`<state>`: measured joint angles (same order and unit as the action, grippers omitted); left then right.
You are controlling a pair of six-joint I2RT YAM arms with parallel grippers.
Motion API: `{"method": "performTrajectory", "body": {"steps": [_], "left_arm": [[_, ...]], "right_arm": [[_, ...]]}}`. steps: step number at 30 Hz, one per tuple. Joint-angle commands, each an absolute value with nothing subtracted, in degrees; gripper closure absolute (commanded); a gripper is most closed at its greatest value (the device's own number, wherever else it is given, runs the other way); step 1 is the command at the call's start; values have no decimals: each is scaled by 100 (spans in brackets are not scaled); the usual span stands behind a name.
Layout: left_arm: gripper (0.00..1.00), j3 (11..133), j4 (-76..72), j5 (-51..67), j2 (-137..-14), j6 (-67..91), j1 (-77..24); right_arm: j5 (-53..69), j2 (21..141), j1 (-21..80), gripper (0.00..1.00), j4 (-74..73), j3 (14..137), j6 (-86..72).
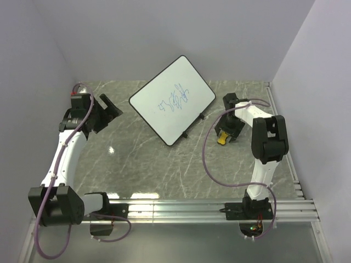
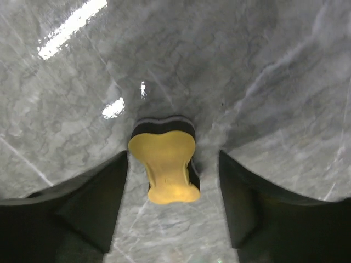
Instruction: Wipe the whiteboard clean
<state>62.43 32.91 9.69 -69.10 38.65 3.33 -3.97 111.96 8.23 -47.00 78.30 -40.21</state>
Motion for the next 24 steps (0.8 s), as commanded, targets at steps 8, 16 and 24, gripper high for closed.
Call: {"method": "performTrajectory", "body": {"steps": [8, 16, 24], "left_arm": [[1, 6644, 2593, 1767, -7075, 3797, 27], [0, 6514, 1561, 1870, -7559, 3735, -1309], [4, 6003, 685, 1679, -8208, 3850, -1397]], "right_arm": [[-668, 11171, 861, 77, -4430, 7595, -3674], [-449, 10584, 870, 100, -4561, 7225, -3735], [-202, 9581, 853, 100, -4939, 7190, -3691]]}}
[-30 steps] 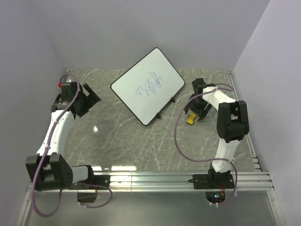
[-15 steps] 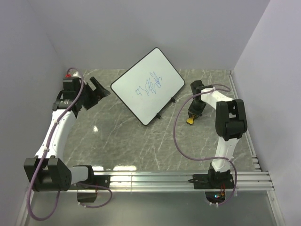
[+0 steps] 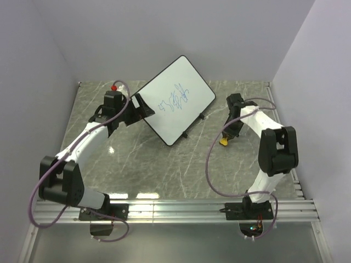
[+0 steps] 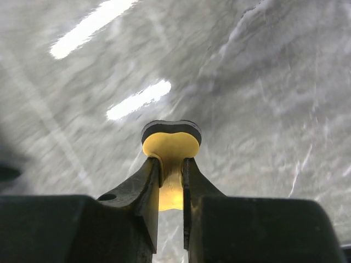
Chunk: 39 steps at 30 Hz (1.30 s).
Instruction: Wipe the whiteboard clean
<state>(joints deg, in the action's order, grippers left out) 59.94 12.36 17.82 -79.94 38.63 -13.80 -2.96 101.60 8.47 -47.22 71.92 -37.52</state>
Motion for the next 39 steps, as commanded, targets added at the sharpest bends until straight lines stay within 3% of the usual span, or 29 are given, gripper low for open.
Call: {"method": "performTrajectory", "body": {"steps": [1, 5, 10, 13, 14, 16, 20, 23, 26, 31, 39], "left_arm": [[4, 5994, 642, 1705, -8261, 3850, -1397], [7, 5836, 282, 1740, -8463, 3955, -1441], [10, 5695, -351, 1758, -8613, 4052, -1442], [21, 5748, -624, 1933, -8867, 3973, -1433], [30, 5792, -659, 1986, -9016, 3938, -1424], [37, 5818, -825, 2170, -9149, 3920, -1406], [81, 5836, -931, 2303, -9421, 3929, -1397], [84, 5731, -1045, 2338, -9439, 3902, -1345], [100, 5669, -1098, 2390, -9518, 3885, -1257], [100, 5608, -1064, 2461, -9624, 3815, -1187], [100, 5467, -853, 2575, -9457, 3727, -1151]], "right_arm": [[-193, 9389, 853, 100, -4992, 7137, -3691], [-18, 9027, 809, 100, -5010, 7014, -3691], [1237, 8666, 800, 100, -4694, 7163, -3428], [1914, 8569, 826, 100, -4492, 7382, -3577], [2020, 8578, 852, 100, -4448, 7479, -3621], [2161, 8639, 905, 100, -4360, 7837, -3787], [2504, 8938, 1080, 100, -3974, 8498, -4174], [2680, 9350, 1423, 100, -3578, 9148, -4280], [2864, 9956, 1896, 100, -3191, 9877, -4263], [2795, 11450, 2671, 100, -3243, 11553, -4359], [2242, 12778, 3629, 100, -3592, 12787, -4632]]}}
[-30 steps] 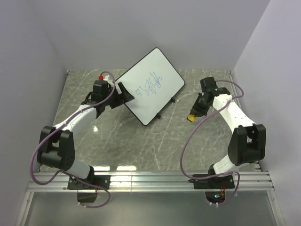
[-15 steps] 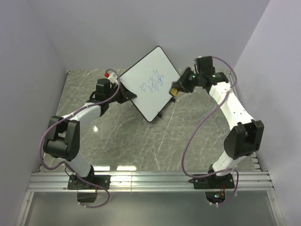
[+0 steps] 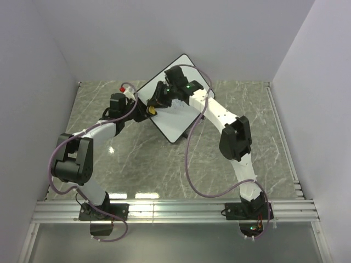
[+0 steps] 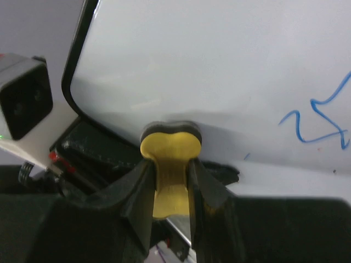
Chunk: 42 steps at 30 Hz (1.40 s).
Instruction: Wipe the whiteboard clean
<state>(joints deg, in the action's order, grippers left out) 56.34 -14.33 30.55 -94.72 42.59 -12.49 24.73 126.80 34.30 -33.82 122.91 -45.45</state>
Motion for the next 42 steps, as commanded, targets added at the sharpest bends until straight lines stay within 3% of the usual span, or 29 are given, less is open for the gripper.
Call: {"method": "performTrajectory", "body": {"steps": [1, 11, 18, 27, 42], "left_arm": [[100, 5493, -766, 2601, -9414, 3709, -1143], [100, 5344, -519, 2988, -8719, 3674, -1125], [100, 5467, -343, 3190, -8754, 3551, -1134], [100, 5687, -246, 3261, -8877, 3516, -1169], [100, 5660, 219, 3234, -8631, 3305, -1230]], "right_arm": [[1945, 12849, 3717, 100, -3734, 12971, -4606], [-628, 13157, 3735, 100, -5070, 13376, -4702], [-1537, 13070, 4007, 100, -5440, 13359, -4781], [-563, 12780, 4421, 100, -4448, 13166, -5080], [-335, 13307, 3903, 100, -3710, 13782, -5528]]}}
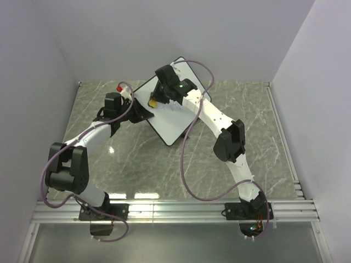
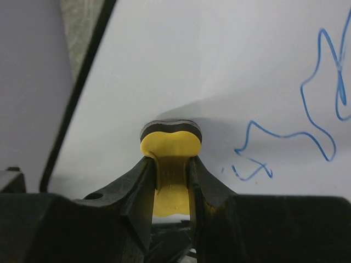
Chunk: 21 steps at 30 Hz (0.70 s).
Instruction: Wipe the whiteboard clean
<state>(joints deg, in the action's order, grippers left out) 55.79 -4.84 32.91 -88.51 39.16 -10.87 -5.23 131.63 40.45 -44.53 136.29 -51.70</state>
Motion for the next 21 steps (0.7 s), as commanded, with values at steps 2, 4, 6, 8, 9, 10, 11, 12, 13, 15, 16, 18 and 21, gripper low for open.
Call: {"method": "performTrajectory", "body": {"steps": [2, 4, 6, 8, 9, 10, 11, 12, 13, 15, 16, 18, 21], "left_arm": [[100, 5660, 281, 3226, -8596, 3296, -1239], [100, 5695, 360, 3173, -8561, 3278, -1239], [100, 5791, 439, 3155, -8561, 3243, -1239], [100, 5853, 545, 3111, -8569, 3217, -1239], [100, 5914, 554, 3094, -8578, 3191, -1239], [100, 5941, 606, 3076, -8587, 3182, -1239], [100, 5968, 624, 3059, -8596, 3190, -1239], [100, 5976, 615, 3050, -8596, 3182, -1239], [100, 5968, 615, 3050, -8587, 3190, -1239], [100, 5942, 580, 3050, -8587, 3190, -1239], [100, 5924, 554, 3050, -8596, 3182, -1248], [100, 5889, 562, 3059, -8587, 3155, -1239], [100, 5819, 571, 3085, -8587, 3120, -1239]], "right_arm": [[-246, 13342, 3832, 100, -3578, 13668, -5581], [-298, 13394, 3744, 100, -3699, 13632, -5433], [-491, 13368, 3735, 100, -3971, 13343, -5257], [-641, 13246, 3735, 100, -4296, 12757, -5002], [-737, 13184, 3727, 100, -4376, 12509, -4914], [-904, 13010, 3735, 100, -4455, 12228, -4765], [-966, 12886, 3744, 100, -4473, 11590, -4711], [-1002, 12763, 3753, 100, -4430, 11245, -4667], [-1002, 12509, 3753, 100, -4351, 10911, -4571], [-984, 12306, 3797, 100, -4114, 10092, -4544], [-897, 12200, 3814, 100, -4009, 9838, -4553], [-835, 12251, 3823, 100, -3999, 9904, -4623], [-695, 12636, 3823, 100, -4350, 11123, -4684]]}}
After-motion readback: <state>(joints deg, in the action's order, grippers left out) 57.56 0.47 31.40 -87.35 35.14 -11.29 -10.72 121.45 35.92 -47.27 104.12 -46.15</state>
